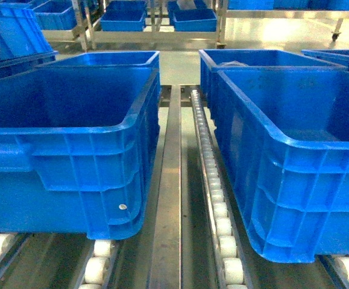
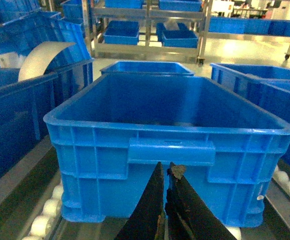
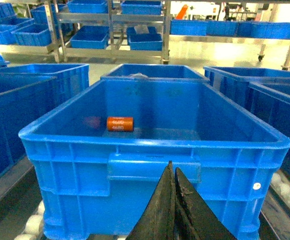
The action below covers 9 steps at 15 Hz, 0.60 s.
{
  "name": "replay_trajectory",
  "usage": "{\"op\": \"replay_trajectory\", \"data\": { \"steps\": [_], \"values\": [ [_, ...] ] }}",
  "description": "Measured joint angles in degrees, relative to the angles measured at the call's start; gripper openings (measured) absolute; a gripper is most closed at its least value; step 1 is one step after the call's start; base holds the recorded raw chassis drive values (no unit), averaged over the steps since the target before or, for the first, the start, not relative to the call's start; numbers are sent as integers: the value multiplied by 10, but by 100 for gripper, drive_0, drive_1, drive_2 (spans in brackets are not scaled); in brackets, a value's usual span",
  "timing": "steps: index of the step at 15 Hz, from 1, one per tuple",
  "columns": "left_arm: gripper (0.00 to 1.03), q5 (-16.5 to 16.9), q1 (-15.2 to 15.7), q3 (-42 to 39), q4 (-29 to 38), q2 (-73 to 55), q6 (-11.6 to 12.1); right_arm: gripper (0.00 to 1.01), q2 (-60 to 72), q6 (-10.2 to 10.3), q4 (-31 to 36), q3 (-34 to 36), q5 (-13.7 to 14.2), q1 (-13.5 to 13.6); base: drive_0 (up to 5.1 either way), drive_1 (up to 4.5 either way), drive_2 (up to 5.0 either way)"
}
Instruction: Sort blue parts and orange caps into right shelf containers
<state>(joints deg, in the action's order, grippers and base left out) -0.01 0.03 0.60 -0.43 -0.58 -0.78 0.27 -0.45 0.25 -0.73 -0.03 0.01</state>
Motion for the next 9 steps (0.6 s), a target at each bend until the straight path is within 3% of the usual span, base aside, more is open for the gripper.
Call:
{"op": "replay_trajectory", "data": {
  "steps": [2, 6, 9],
  "values": [
    [3, 0, 0, 0, 2, 0, 0, 1, 0, 0, -5, 0, 0, 0, 0, 0, 0],
    [63, 0, 0, 0, 2, 0, 0, 61, 0, 0, -5, 0, 0, 0, 0, 0, 0],
    [92, 0, 0, 0, 2, 0, 0, 90, 0, 0, -5, 0, 0, 0, 0, 0, 0]
  ]
}}
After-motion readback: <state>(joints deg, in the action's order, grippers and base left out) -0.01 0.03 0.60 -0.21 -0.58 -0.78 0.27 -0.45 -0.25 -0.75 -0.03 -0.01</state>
